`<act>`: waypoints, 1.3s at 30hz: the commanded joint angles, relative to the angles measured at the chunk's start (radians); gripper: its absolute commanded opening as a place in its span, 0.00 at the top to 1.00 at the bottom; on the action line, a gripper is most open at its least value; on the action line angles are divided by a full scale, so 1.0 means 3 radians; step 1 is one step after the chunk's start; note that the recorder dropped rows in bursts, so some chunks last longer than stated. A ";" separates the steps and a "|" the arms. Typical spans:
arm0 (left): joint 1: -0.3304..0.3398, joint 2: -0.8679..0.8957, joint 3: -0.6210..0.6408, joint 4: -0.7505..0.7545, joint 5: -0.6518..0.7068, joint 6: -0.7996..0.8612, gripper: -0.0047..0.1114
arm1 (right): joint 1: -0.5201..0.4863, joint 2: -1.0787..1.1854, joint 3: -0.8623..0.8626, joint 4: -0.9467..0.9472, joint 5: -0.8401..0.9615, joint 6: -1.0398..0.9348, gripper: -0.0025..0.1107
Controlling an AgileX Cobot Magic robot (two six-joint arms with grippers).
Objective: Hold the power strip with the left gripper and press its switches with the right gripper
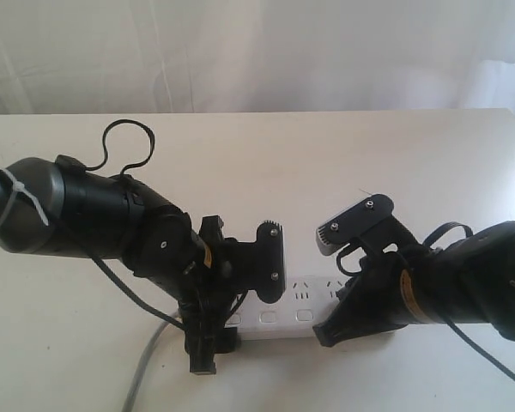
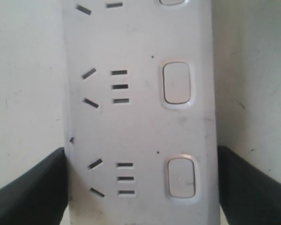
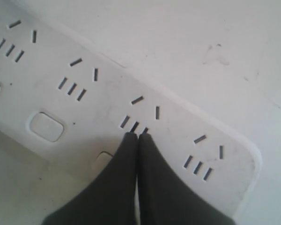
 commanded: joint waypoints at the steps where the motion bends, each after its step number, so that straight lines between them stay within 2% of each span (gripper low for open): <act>1: -0.0045 0.0173 0.0124 0.0063 0.0430 0.0105 0.96 | -0.0017 0.0144 0.0076 -0.0016 -0.0470 0.0038 0.98; 12: -0.0045 0.0173 0.0124 0.0063 0.0430 0.0105 0.96 | -0.0017 -0.0152 0.0076 -0.0016 -0.0403 0.0004 0.98; 39: -0.0045 0.0173 0.0124 0.0063 0.0434 0.0105 0.96 | -0.0017 -0.0053 0.0328 -0.0016 -0.0191 0.0068 0.98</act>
